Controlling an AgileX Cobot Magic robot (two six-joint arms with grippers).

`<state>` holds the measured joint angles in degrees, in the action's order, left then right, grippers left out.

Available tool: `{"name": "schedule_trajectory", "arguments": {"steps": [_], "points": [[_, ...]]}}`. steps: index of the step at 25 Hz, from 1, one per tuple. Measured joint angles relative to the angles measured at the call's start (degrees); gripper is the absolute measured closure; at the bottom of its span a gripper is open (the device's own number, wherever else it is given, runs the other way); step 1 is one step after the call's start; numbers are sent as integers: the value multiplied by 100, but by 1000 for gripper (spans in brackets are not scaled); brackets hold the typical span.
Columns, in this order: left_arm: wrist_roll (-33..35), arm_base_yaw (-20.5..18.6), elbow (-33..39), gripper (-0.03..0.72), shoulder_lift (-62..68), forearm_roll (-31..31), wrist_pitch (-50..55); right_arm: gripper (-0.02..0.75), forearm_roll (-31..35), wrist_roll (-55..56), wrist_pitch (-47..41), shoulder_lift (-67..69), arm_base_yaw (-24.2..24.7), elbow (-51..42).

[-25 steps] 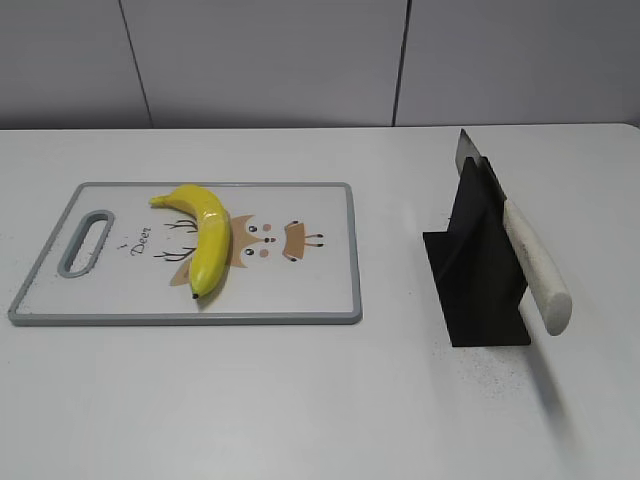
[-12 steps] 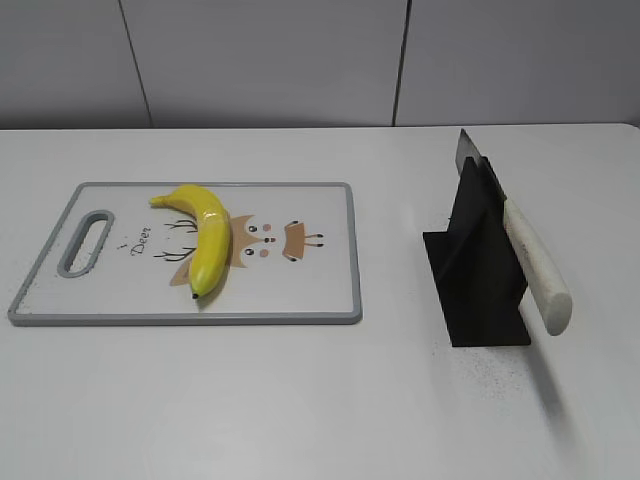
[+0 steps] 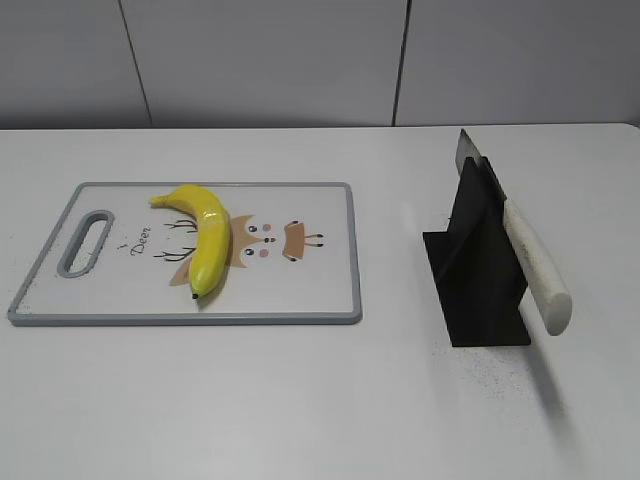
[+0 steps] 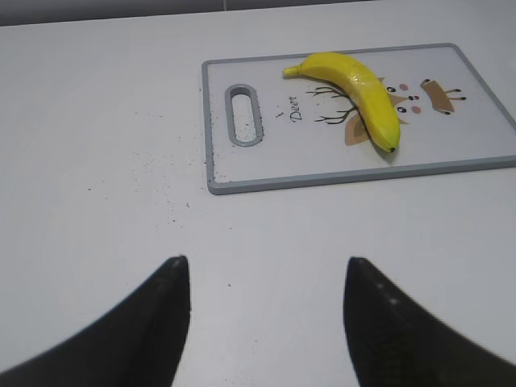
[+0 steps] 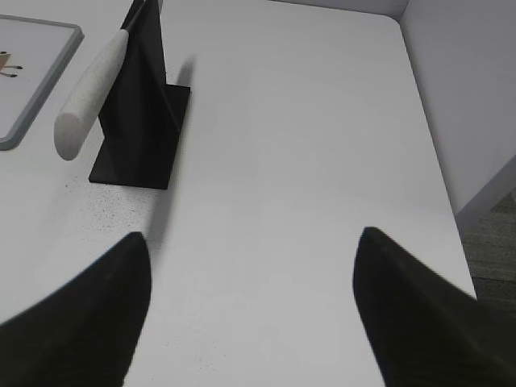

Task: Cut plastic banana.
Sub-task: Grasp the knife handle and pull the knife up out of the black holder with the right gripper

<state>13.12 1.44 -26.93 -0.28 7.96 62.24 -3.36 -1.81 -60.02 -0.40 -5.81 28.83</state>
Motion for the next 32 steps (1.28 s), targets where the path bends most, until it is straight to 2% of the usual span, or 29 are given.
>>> {"name": "schedule_trajectory", "arguments": {"steps": [17,22,32], "points": [[0,0,0,99,0,0,0,146,0,0,2,107,0,0],[0,0,0,99,0,0,0,146,0,0,-104,983,0,172],[0,0,0,99,0,0,0,146,77,418,-821,3152,7,1213]]}}
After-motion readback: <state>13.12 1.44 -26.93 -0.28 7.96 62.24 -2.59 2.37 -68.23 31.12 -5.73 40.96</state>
